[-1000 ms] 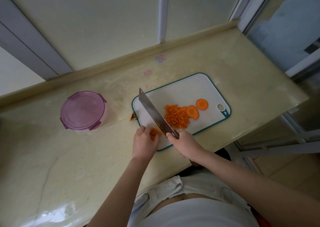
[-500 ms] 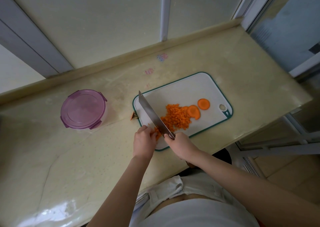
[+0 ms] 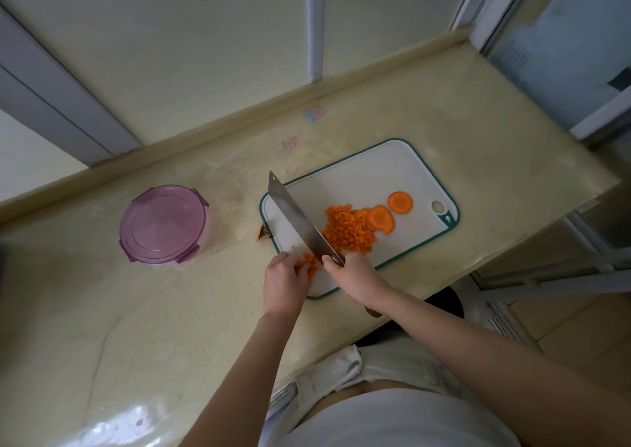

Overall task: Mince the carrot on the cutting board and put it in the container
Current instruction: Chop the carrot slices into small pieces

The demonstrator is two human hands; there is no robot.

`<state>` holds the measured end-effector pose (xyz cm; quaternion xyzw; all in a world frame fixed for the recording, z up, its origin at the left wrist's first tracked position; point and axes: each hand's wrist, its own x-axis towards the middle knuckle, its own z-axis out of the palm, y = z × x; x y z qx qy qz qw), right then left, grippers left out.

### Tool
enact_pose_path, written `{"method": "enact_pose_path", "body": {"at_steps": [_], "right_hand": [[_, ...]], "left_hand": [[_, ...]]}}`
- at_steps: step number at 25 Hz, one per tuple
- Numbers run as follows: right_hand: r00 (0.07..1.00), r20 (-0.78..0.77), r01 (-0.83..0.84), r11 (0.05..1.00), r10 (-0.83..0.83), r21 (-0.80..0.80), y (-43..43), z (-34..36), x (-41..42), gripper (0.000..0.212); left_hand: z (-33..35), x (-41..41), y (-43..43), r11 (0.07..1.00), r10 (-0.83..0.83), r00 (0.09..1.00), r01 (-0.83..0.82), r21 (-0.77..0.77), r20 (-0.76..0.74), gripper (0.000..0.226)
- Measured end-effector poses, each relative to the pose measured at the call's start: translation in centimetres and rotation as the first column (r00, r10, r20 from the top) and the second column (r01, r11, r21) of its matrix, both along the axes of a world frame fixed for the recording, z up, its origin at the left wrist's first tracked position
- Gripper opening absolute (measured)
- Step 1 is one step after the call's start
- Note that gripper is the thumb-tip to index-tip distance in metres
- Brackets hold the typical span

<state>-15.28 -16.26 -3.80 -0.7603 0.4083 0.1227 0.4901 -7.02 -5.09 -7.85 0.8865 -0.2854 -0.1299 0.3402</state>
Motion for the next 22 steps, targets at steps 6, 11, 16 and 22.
{"method": "enact_pose_path", "body": {"at_steps": [6, 11, 16, 22], "right_hand": [[0.999, 0.032, 0.020, 1.000, -0.020, -0.020, -1.3, 0.9, -0.4, 0.042], [0.999, 0.038, -0.038, 0.999, 0.039, -0.035, -1.0, 1.8, -1.2, 0.038], [0.997, 0.008, -0.073, 0.997, 0.073, -0.017, -0.1, 2.1, -1.3, 0.039], [0.990, -0.041, -0.134, 0.991, 0.133, -0.022, 0.5, 2.0, -0.8, 0.043]], "left_hand": [[0.6, 0.6, -0.2, 0.996, 0.065, 0.992, -0.058, 0.068, -0.106, 0.014], [0.8, 0.1, 0.0, 0.988, 0.078, 0.996, -0.071, 0.138, -0.041, 0.010], [0.9, -0.2, -0.1, 0.975, 0.123, 0.992, -0.121, 0.188, 0.003, 0.016], [0.7, -0.2, -0.1, 0.980, 0.083, 0.996, -0.075, 0.183, -0.036, 0.015]]}}
